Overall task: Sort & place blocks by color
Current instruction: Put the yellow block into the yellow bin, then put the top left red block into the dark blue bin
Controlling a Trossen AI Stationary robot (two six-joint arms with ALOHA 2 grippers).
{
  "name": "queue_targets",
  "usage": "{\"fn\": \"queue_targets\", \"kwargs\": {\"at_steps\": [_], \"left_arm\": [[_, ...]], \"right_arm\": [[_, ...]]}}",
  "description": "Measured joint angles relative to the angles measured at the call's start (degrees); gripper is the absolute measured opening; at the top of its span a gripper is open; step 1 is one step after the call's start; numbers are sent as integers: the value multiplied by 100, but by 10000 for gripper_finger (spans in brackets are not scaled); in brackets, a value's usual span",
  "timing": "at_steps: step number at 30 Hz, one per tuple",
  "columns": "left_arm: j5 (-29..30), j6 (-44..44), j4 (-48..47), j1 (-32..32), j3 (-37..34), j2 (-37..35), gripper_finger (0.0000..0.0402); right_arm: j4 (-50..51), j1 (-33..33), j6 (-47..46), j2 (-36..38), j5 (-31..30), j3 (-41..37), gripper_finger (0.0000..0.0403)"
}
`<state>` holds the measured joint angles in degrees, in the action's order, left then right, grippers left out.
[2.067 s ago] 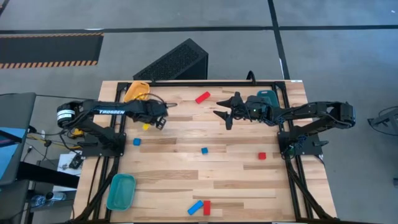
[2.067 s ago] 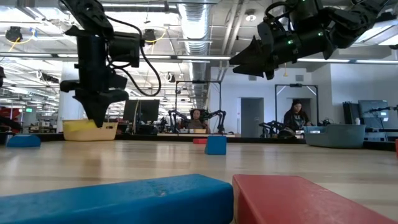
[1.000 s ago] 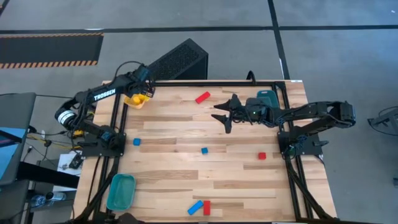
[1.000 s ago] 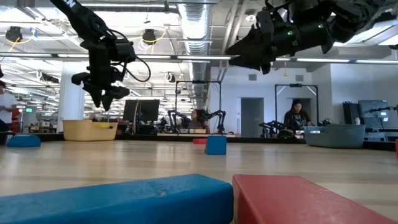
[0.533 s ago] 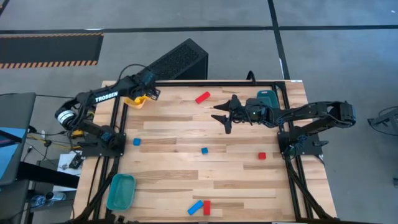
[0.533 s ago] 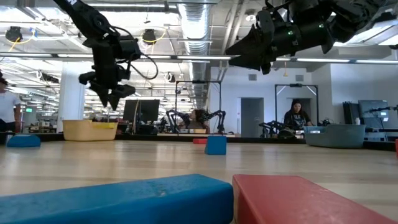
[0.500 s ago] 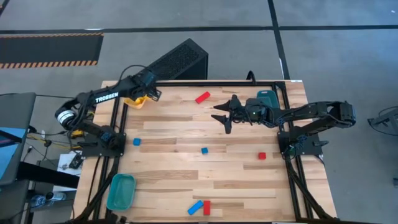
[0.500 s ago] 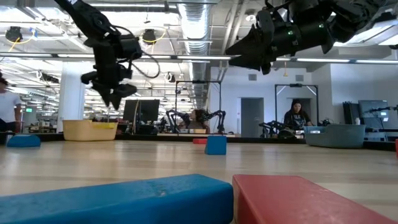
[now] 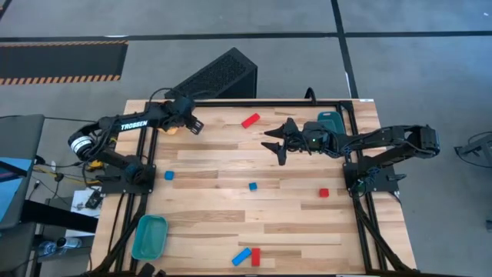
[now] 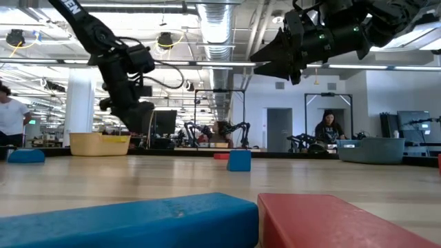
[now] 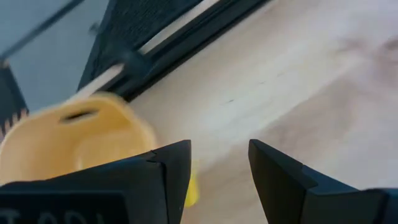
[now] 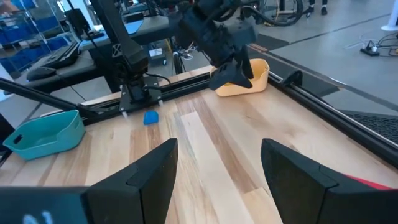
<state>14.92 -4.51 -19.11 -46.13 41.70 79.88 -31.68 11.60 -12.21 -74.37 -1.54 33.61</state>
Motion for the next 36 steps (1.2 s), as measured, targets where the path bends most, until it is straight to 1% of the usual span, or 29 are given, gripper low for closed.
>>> {"fn": "queue_targets", "kwargs": {"at_steps": [6, 11, 17, 22, 25, 28, 30, 33, 36], "left_arm": [[-95, -492, -469, -335, -75, 0, 151], [487, -653, -673, -409, -82, 0, 151], [562, -610, -544, -293, -79, 0, 151], [1081, -650, -535, -195, -39, 0, 151], [1247, -619, -538, -76, -38, 0, 151], [1300, -389, -547, 233, -38, -105, 151], [1485, -311, -498, 586, -38, -304, 151], [1843, -172, -465, 1199, -37, -773, 151], [1935, -121, -561, 1781, -33, -1382, 151]], "right_arm": [[-34, -160, -40, 0, -2, 0, 255], [-8, -222, -37, 0, 1, 54, 255], [8, -327, 24, 0, 0, 134, 255], [58, -361, 64, 0, -2, 162, 255], [79, -361, 65, 0, -19, 162, 255], [139, -361, 65, 0, -152, 162, 255], [140, -361, 57, 0, -277, 163, 255], [142, -361, -21, 0, -437, 163, 255], [196, -397, -316, 0, -482, 164, 255]]}}
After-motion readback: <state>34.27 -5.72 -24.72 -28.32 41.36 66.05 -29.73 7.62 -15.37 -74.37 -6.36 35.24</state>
